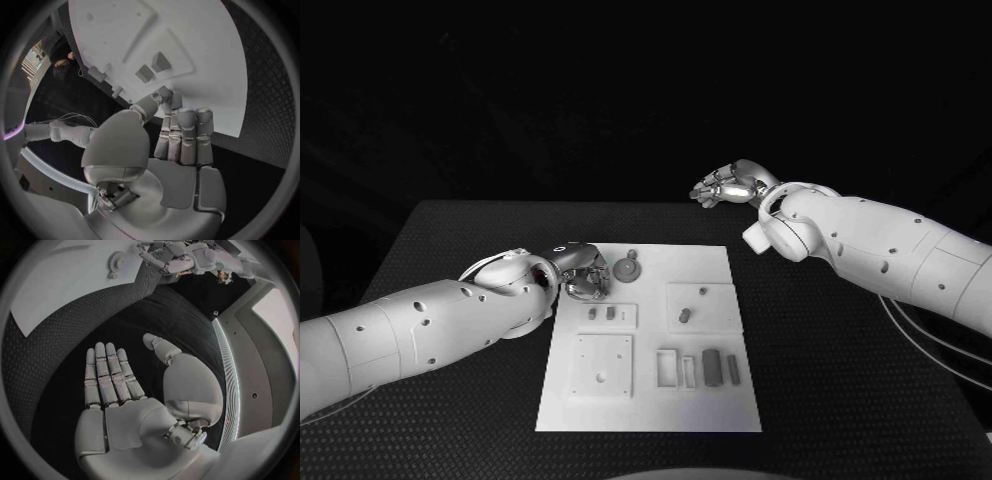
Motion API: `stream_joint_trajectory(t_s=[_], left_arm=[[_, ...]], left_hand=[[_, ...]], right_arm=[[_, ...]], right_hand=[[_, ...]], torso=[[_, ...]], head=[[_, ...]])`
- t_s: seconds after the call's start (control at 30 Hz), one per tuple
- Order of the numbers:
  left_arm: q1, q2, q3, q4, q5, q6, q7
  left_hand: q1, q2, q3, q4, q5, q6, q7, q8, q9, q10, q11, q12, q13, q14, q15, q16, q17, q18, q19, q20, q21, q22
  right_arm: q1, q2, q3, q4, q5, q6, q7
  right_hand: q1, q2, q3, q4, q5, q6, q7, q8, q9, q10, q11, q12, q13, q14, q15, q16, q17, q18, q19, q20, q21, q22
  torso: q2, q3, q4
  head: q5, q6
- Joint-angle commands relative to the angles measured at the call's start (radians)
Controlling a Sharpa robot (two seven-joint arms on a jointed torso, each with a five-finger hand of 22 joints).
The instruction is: Assemble the parts on the task board
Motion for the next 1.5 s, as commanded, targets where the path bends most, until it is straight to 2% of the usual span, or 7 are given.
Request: stream_joint_trajectory(t_s=[0.03,0.4,0.67,1.1,1.37,1.5], left_arm=[[-0.007,0.007,-0.003,-0.001,-0.013,0.015,-0.003],[-0.009,0.013,-0.003,0.003,-0.013,0.017,0.000],[-0.009,0.016,-0.004,0.001,-0.050,0.069,-0.029],[-0.009,0.031,-0.009,-0.017,-0.061,0.082,-0.059],[-0.009,0.027,-0.015,-0.020,-0.016,0.053,-0.053],[-0.009,0.027,-0.015,-0.021,-0.010,0.069,-0.056]], left_hand=[[0.000,0.008,0.008,0.000,0.004,0.005,-0.001,0.003,-0.001,0.007,0.000,0.000,-0.001,0.002,-0.008,-0.005,-0.001,0.013,0.002,-0.061,-0.003,0.010],[0.001,0.008,0.008,0.000,0.004,0.005,-0.001,0.003,-0.001,0.008,0.000,0.000,-0.001,0.002,-0.009,-0.005,-0.002,0.013,0.002,-0.061,-0.003,0.010],[0.002,0.009,0.009,-0.001,0.003,0.006,-0.001,0.004,-0.002,0.010,0.000,-0.001,-0.001,0.003,-0.009,-0.005,-0.002,0.013,0.003,-0.062,-0.002,0.010],[0.001,0.009,0.009,-0.001,0.004,0.003,0.000,0.003,-0.003,0.010,0.000,-0.003,-0.001,0.000,-0.009,-0.005,-0.003,0.012,0.003,-0.062,-0.002,0.011],[0.003,-0.006,0.013,0.001,0.004,-0.035,0.009,-0.013,-0.013,-0.002,0.006,-0.018,-0.004,-0.009,-0.003,-0.004,-0.006,0.008,-0.001,-0.061,-0.003,0.012],[-0.003,-0.017,0.011,0.003,-0.004,-0.067,0.008,-0.027,-0.021,-0.009,0.010,-0.026,-0.005,-0.011,0.001,-0.004,-0.008,0.008,0.000,-0.059,-0.005,0.012]], right_arm=[[0.000,0.001,0.001,0.001,-0.001,0.010,0.007],[0.000,0.001,0.001,0.001,-0.001,0.010,0.007],[0.000,0.001,0.001,0.001,-0.001,0.011,0.007],[0.000,0.001,0.001,0.000,-0.001,0.011,0.007],[0.000,0.002,0.001,0.000,-0.001,0.011,0.007],[0.000,0.001,0.001,0.001,-0.001,0.011,0.007]], right_hand=[[0.003,0.005,-0.007,-0.001,0.005,-0.008,0.024,0.005,-0.002,0.006,-0.002,-0.003,-0.001,-0.006,-0.001,-0.004,-0.001,-0.011,-0.005,0.002,-0.005,0.002],[0.003,0.005,-0.007,-0.001,0.005,-0.008,0.024,0.005,-0.002,0.006,-0.002,-0.004,-0.001,-0.006,-0.001,-0.004,-0.001,-0.011,-0.004,0.002,-0.005,0.002],[0.003,0.005,-0.007,-0.001,0.005,-0.008,0.024,0.005,-0.002,0.006,-0.002,-0.004,-0.001,-0.006,-0.001,-0.004,-0.001,-0.011,-0.004,0.002,-0.006,0.002],[0.003,0.005,-0.007,-0.001,0.005,-0.008,0.024,0.005,-0.002,0.007,-0.002,-0.004,-0.001,-0.006,-0.001,-0.004,-0.001,-0.011,-0.004,0.003,-0.006,0.003],[0.003,0.005,-0.007,-0.001,0.005,-0.008,0.024,0.005,-0.002,0.007,-0.002,-0.004,-0.001,-0.006,-0.001,-0.004,-0.001,-0.011,-0.004,0.003,-0.007,0.003],[0.003,0.005,-0.007,-0.001,0.005,-0.008,0.024,0.005,-0.002,0.007,-0.002,-0.004,-0.001,-0.006,-0.001,-0.004,-0.001,-0.011,-0.004,0.003,-0.007,0.003]], torso=[[0.000,0.0004,-0.0006],[0.000,0.0007,-0.0001],[0.000,0.0003,0.0000],[0.000,-0.0002,0.0000],[0.000,0.0007,0.0011],[0.000,0.0004,0.0011]], head=[[-0.001,0.000],[-0.003,-0.001],[-0.005,-0.002],[-0.006,-0.004],[-0.007,-0.003],[-0.008,-0.004]])
